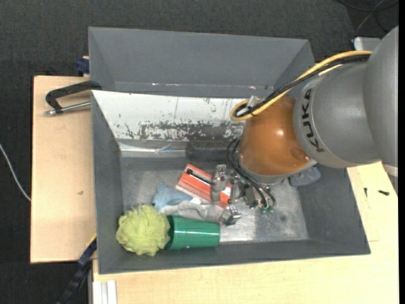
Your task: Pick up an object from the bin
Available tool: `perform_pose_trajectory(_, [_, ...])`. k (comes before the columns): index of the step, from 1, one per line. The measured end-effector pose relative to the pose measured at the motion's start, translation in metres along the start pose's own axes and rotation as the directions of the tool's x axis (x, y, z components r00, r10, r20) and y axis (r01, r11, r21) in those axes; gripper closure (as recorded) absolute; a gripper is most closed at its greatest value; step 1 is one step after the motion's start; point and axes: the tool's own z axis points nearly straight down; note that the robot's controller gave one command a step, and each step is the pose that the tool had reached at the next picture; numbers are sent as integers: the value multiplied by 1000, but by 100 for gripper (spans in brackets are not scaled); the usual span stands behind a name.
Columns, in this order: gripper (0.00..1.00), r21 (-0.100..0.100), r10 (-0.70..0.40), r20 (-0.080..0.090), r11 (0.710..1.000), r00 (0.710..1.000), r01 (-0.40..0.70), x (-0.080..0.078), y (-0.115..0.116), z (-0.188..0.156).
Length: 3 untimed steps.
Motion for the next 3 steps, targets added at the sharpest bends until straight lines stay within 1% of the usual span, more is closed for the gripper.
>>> perform_pose_trajectory(1, [0,-3,65,-6,998,998,-65,-5,-1,1])
perform_pose_trajectory(2, [100,-8,137,17,991,990,-137,-45,-37,-2])
perform_pose_trajectory(3, [100,-8,137,17,991,990,-137,-45,-37,-2])
